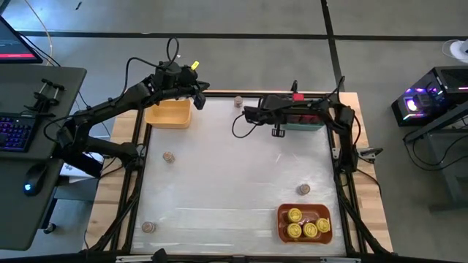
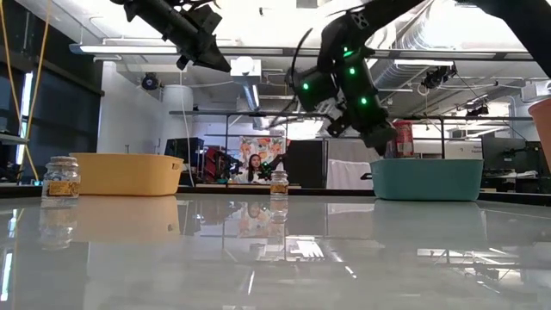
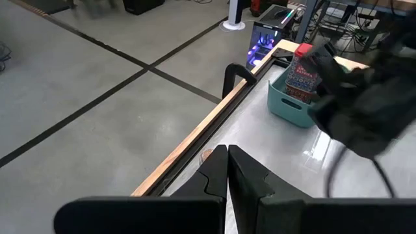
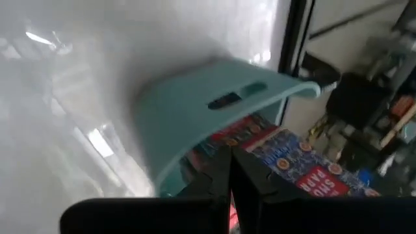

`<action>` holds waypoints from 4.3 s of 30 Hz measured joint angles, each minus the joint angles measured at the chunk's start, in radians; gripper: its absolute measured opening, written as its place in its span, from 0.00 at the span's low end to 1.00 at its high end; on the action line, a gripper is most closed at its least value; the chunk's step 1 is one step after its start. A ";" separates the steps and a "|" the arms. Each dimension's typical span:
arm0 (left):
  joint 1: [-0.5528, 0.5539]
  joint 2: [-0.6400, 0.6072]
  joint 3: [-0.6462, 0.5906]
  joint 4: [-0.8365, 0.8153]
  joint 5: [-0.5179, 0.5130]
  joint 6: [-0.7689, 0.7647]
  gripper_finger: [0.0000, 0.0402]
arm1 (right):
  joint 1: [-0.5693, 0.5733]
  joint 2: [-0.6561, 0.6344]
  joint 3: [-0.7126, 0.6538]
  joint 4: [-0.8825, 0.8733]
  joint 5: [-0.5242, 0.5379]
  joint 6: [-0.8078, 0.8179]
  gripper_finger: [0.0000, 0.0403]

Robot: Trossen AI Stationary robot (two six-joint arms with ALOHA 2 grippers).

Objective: Sort spices by type
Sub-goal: Stack the red seasoning can on top of the other red seasoning can on the green bin, then put the top brown seasoning bottle into the yellow bin

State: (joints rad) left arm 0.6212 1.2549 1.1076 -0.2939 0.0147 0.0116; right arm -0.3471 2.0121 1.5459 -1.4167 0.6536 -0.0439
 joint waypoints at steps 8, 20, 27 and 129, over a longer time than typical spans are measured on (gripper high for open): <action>0.000 0.000 0.000 0.001 -0.001 0.000 0.00 | -0.045 0.008 0.000 -0.025 0.056 0.001 0.00; 0.000 0.000 0.000 0.001 -0.001 -0.001 0.00 | -0.057 0.008 0.000 -0.044 0.031 -0.016 0.00; 0.000 0.000 0.000 0.000 0.000 -0.001 0.00 | -0.051 0.008 0.000 -0.069 0.025 -0.035 0.00; 0.000 -0.082 0.000 -0.283 0.009 -0.045 0.00 | -0.229 0.295 0.402 0.674 -0.695 0.375 0.42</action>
State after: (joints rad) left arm 0.6209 1.1732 1.1072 -0.5771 0.0238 -0.0334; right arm -0.5765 2.3070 1.9476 -0.7428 -0.0413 0.3312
